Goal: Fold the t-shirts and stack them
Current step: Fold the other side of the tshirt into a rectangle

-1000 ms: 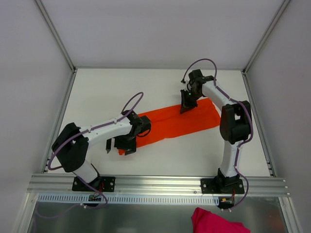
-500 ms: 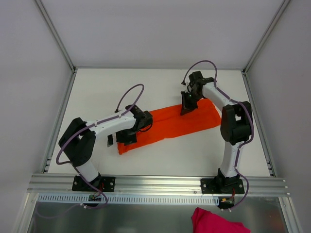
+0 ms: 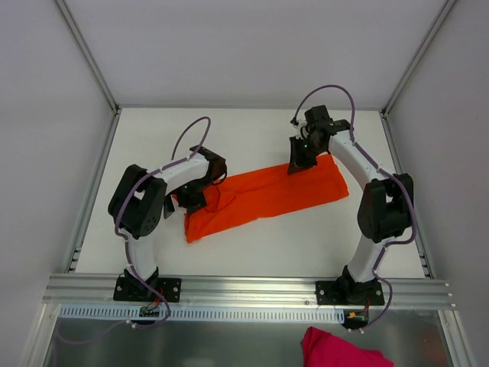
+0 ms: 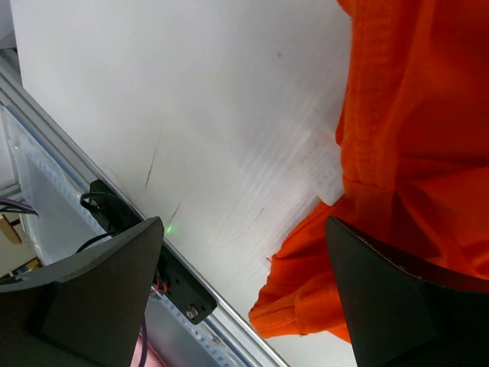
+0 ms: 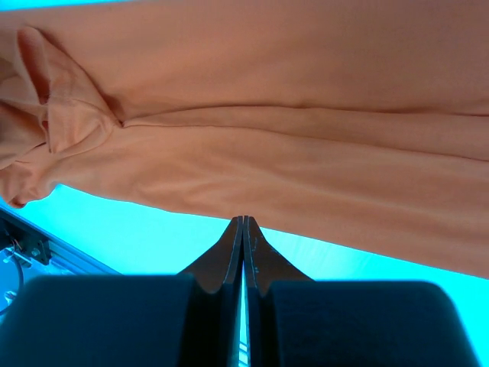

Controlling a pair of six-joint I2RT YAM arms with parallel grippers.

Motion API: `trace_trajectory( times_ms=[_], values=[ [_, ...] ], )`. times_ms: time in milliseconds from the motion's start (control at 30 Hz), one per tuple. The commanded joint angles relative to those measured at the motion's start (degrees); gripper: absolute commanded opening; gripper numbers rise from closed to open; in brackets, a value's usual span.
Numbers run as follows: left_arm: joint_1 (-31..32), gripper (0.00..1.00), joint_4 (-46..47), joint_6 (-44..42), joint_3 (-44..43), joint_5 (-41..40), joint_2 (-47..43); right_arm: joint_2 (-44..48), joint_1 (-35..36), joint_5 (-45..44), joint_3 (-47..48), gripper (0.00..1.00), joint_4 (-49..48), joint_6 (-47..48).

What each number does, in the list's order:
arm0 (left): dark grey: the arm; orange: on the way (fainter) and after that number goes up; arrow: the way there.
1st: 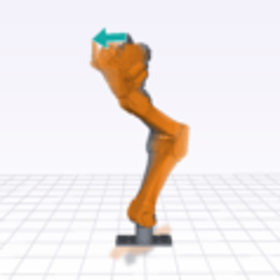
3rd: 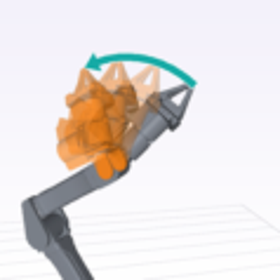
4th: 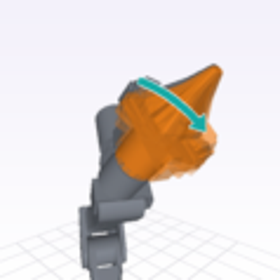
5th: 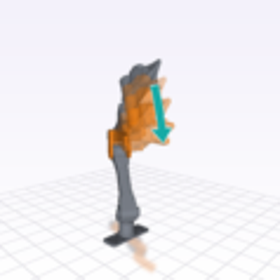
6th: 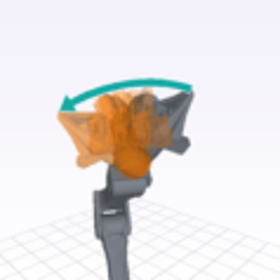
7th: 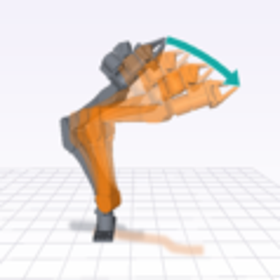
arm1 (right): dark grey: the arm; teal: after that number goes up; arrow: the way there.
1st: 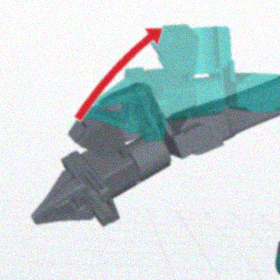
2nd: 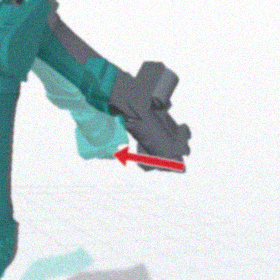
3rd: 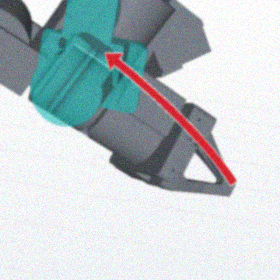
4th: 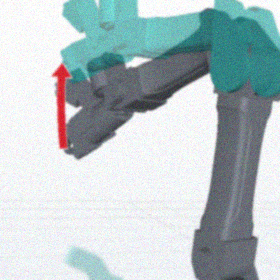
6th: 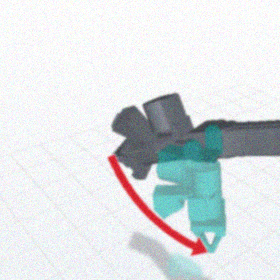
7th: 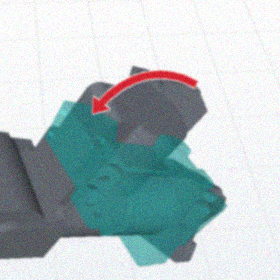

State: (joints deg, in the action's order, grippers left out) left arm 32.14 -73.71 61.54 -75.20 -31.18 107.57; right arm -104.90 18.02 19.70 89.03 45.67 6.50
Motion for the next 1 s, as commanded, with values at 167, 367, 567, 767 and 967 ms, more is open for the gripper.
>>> trace_trajectory(
  times_ms=[167, 367, 567, 767, 967],
  values=[
    [-0.8, 0.88, 1.6, -3.6, -6.2, 1.1, 6.7, 10.4, -0.3, -1.5, -0.7, 0.01, -0.1, 1.3],
    [-4.3, 0.88, 1.4, -6.1, -14.6, 0.6, 12.0, 15.4, -0.2, -0.7, -3.2, 0.01, -1.2, 1.0],
    [-9.2, 0.87, 0.1, -7.8, -24.3, 0.8, 18.0, 20.8, -0.2, -1.6, -5.8, 0.01, -1.7, 1.1],
    [-12.2, 0.87, -0.9, -11.6, -35.0, 0.8, 22.8, 25.0, -0.3, -3.5, -7.5, 0.01, -0.9, 1.1],
    [-14.2, 0.88, 2.5, -16.2, -45.0, 2.0, 27.5, 26.9, -0.2, -3.1, -10.3, 0.01, -0.1, 1.0]
  ],
)
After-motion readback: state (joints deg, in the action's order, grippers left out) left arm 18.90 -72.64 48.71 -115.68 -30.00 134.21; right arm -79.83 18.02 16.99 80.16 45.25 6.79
